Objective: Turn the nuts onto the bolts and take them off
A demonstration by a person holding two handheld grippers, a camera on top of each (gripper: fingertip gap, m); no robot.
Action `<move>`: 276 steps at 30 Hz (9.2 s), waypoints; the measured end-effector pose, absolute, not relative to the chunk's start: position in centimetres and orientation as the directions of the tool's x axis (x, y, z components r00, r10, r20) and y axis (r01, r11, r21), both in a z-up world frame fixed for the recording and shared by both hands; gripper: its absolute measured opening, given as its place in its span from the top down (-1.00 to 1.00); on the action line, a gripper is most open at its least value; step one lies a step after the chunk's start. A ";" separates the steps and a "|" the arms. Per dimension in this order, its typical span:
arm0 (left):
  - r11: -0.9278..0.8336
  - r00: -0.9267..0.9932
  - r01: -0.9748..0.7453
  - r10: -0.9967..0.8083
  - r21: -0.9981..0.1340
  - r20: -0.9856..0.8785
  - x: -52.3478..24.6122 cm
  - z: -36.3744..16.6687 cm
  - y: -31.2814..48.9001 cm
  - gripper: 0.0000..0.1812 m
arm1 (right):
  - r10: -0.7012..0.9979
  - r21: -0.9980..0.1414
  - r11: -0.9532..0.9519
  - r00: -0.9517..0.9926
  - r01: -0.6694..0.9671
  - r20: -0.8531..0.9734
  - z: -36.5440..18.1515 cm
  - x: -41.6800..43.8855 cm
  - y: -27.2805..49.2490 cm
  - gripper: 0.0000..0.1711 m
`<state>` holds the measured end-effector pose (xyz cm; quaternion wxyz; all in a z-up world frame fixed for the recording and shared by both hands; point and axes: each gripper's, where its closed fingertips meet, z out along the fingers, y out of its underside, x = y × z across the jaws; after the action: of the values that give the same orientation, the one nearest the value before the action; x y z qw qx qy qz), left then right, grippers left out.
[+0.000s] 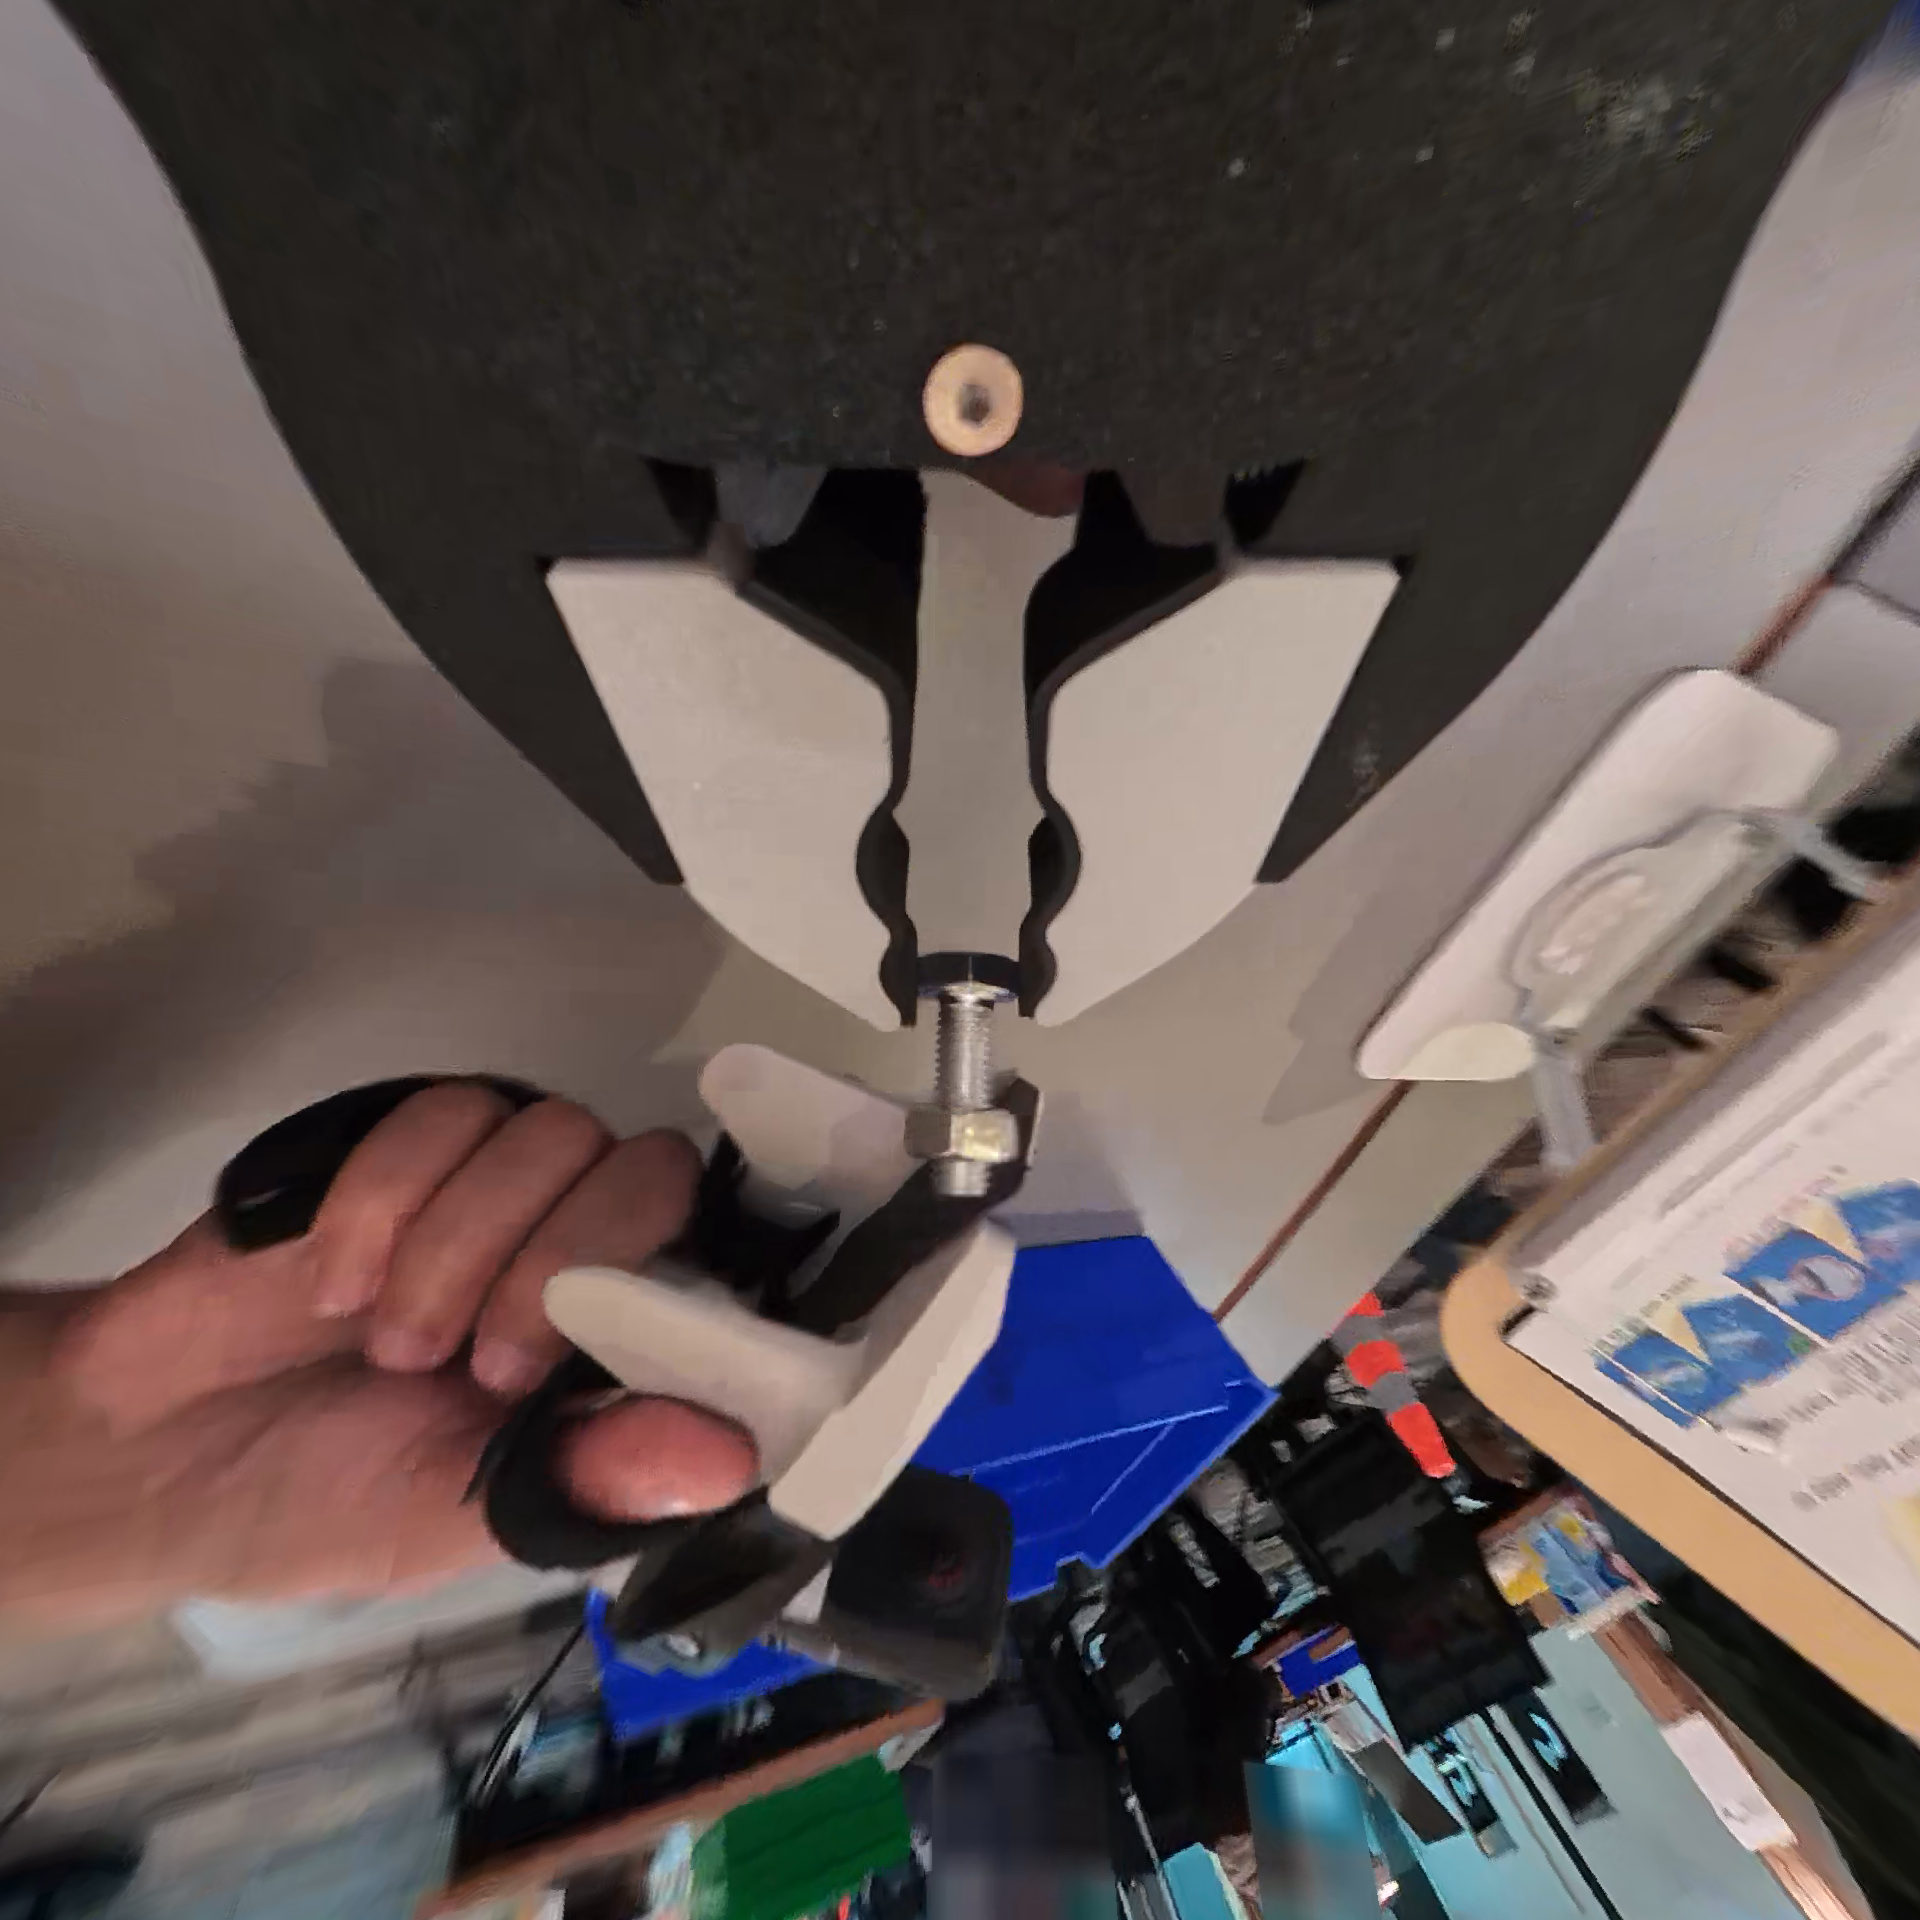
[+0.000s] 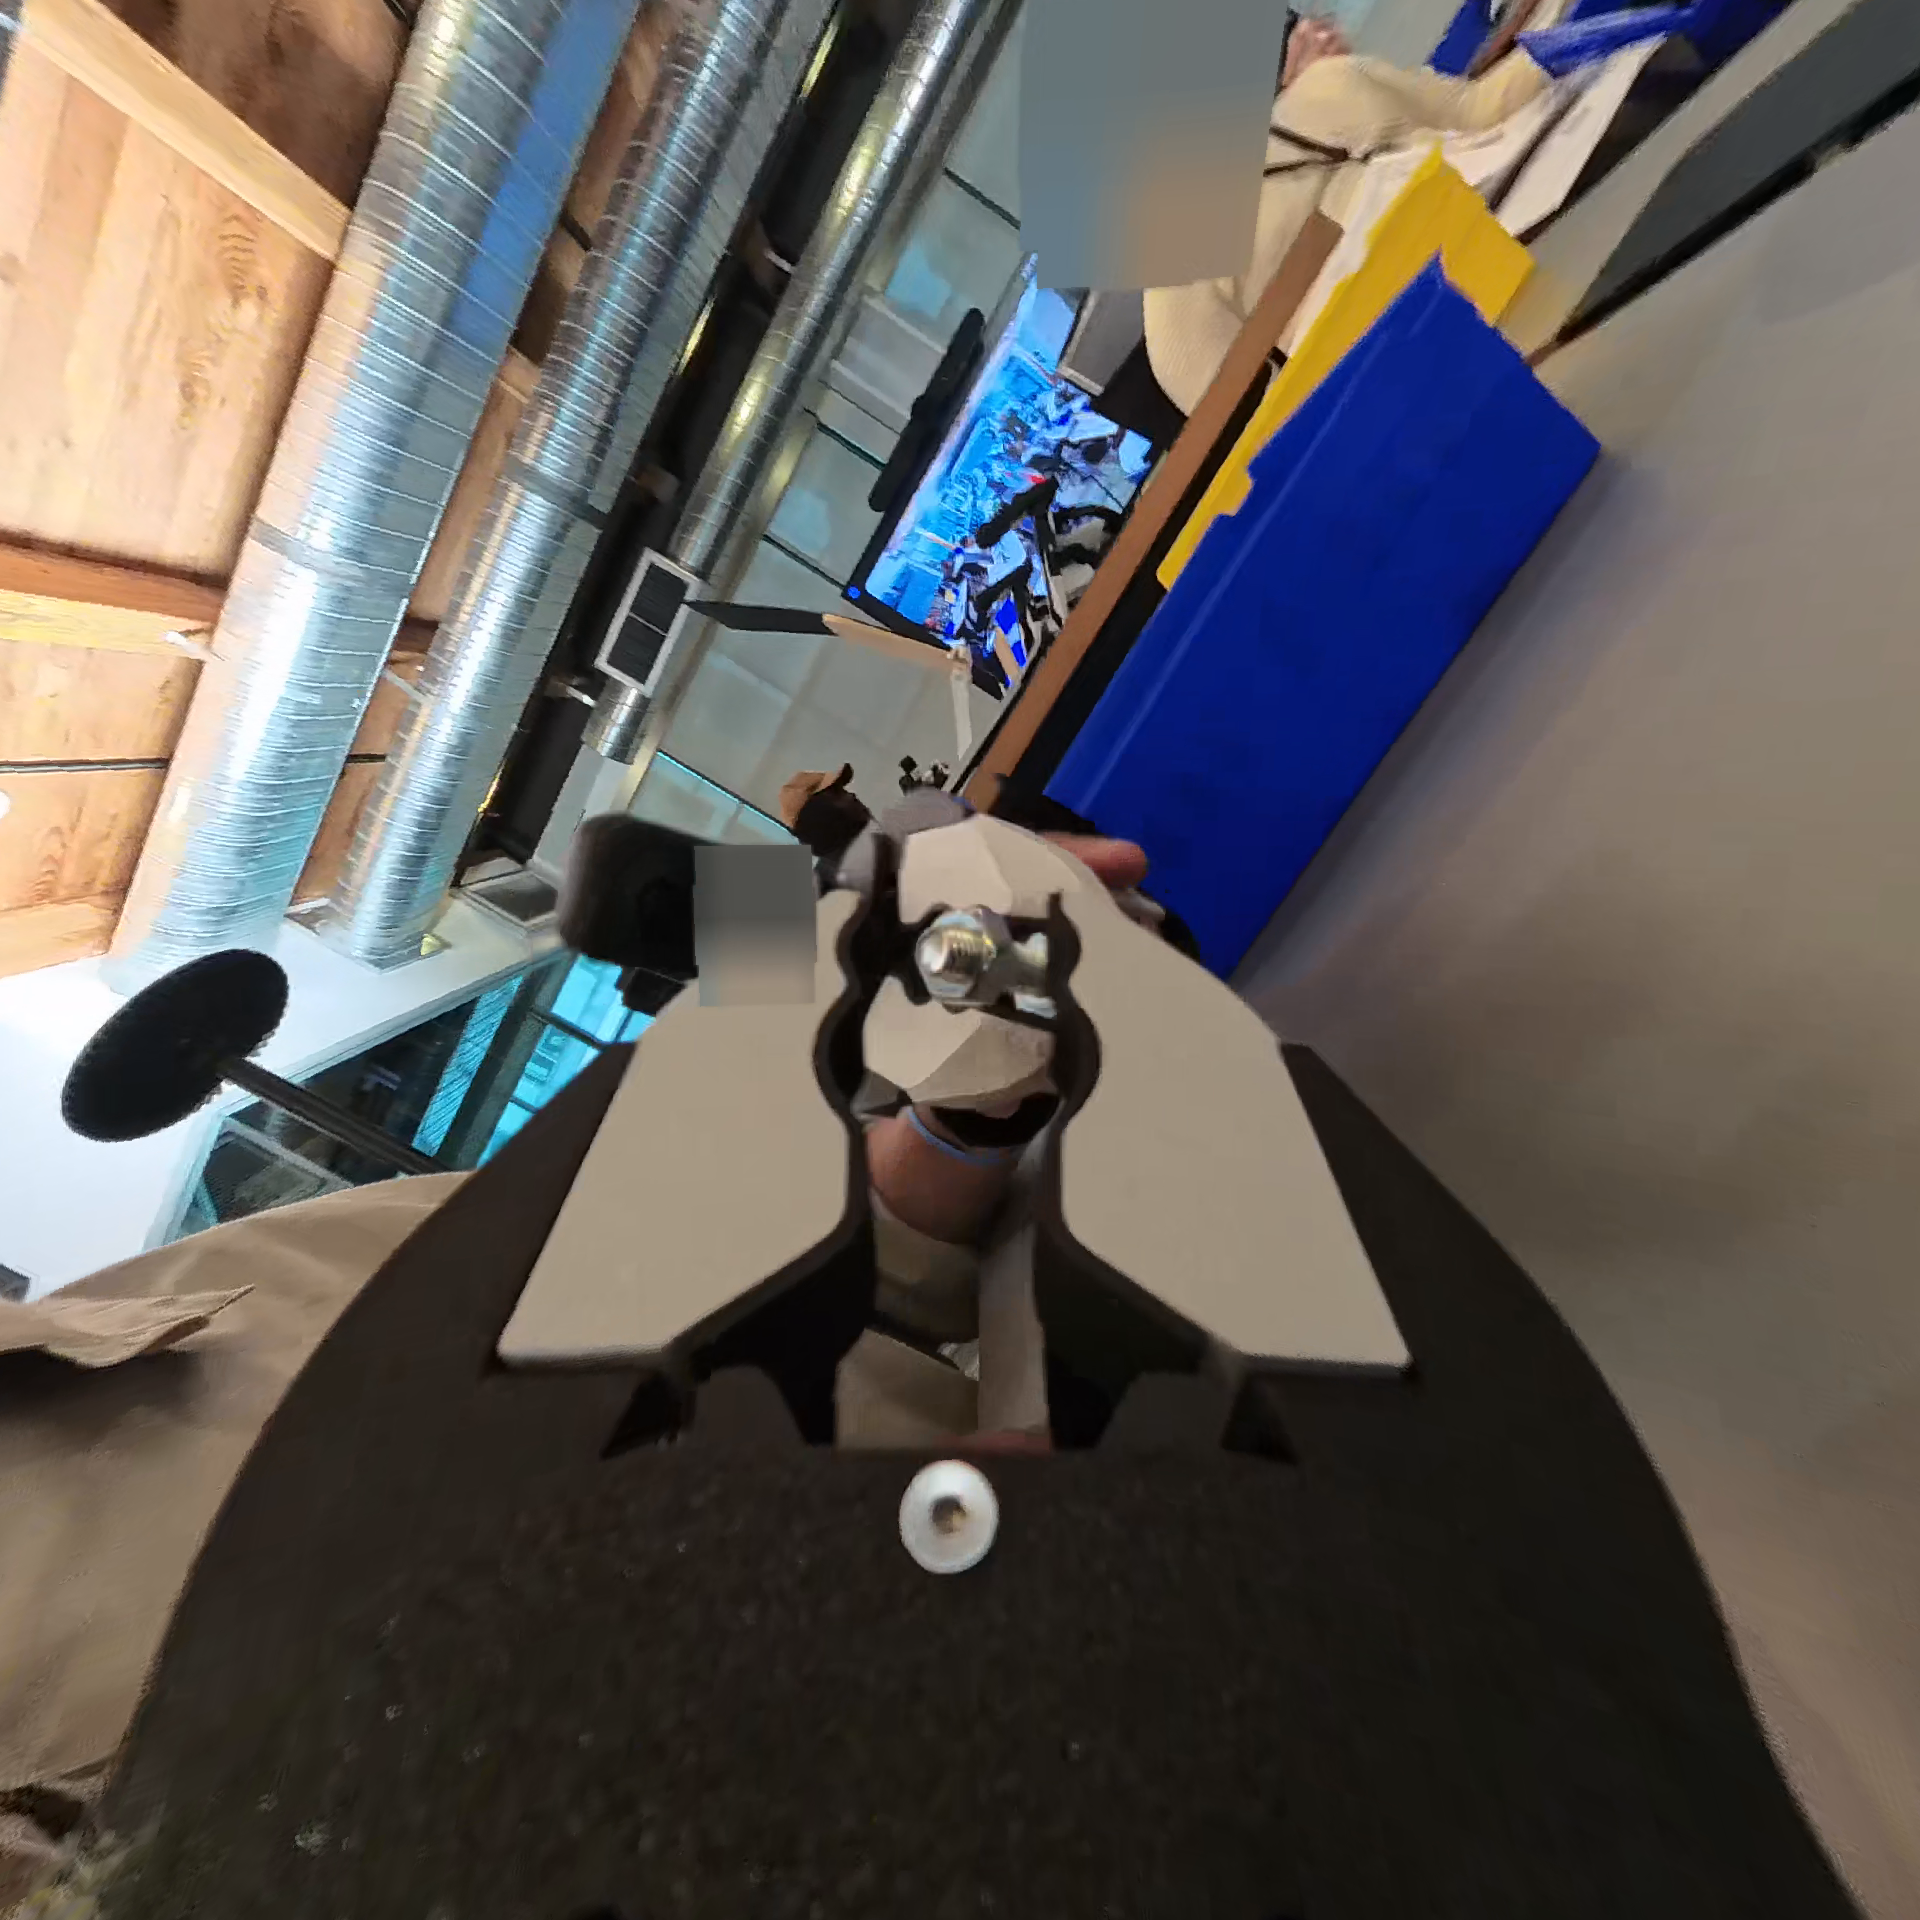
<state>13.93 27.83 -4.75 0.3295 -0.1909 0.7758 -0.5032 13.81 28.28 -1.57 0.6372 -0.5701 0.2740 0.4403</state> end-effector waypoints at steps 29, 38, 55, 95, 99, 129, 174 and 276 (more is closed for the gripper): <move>-0.165 -0.784 -0.416 -0.433 -0.894 0.445 13.3 -5.8 27.4 0.80 | -0.012 -0.889 -0.120 0.897 -0.441 -0.443 -3.6 14.0 28.7 0.68; -0.140 -0.798 -0.403 -0.430 -0.904 0.423 12.9 -5.8 27.1 0.80 | -0.009 -0.890 -0.139 0.899 -0.435 -0.438 -4.0 14.0 29.1 0.67; -0.128 -0.810 -0.382 -0.431 -0.915 0.398 12.6 -5.4 27.5 0.80 | -0.019 -0.909 -0.164 0.922 -0.384 -0.386 -3.9 14.2 28.9 0.58; -0.135 -0.831 -0.354 -0.408 -0.925 0.378 12.0 -4.2 27.5 0.80 | -0.009 -0.905 -0.168 0.919 -0.390 -0.394 -3.5 13.9 28.3 0.52; -0.199 -0.833 -0.352 -0.379 -0.915 0.403 12.0 -3.1 28.2 0.80 | -0.054 -0.891 -0.175 0.907 -0.419 -0.417 -4.6 15.0 27.3 0.61; -0.142 -0.843 -0.359 -0.376 -0.923 0.385 11.7 -3.8 27.9 0.80 | 0.050 -0.927 -0.195 0.940 -0.322 -0.337 -1.9 12.6 28.3 0.59; -0.125 -0.871 -0.346 -0.324 -0.930 0.368 10.6 -3.2 27.4 0.80 | 0.085 -0.910 -0.245 0.927 -0.336 -0.365 -3.3 12.3 27.7 0.51; 0.107 -0.887 -0.203 -0.442 -0.973 0.136 10.5 -5.1 27.5 0.80 | 0.202 -0.886 -0.321 0.890 -0.334 -0.409 -4.3 10.8 27.5 0.79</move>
<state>10.46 27.53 -5.05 0.0947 -0.2183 0.7381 -0.6314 10.82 27.51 -4.33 0.5812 -0.7793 0.0423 0.2306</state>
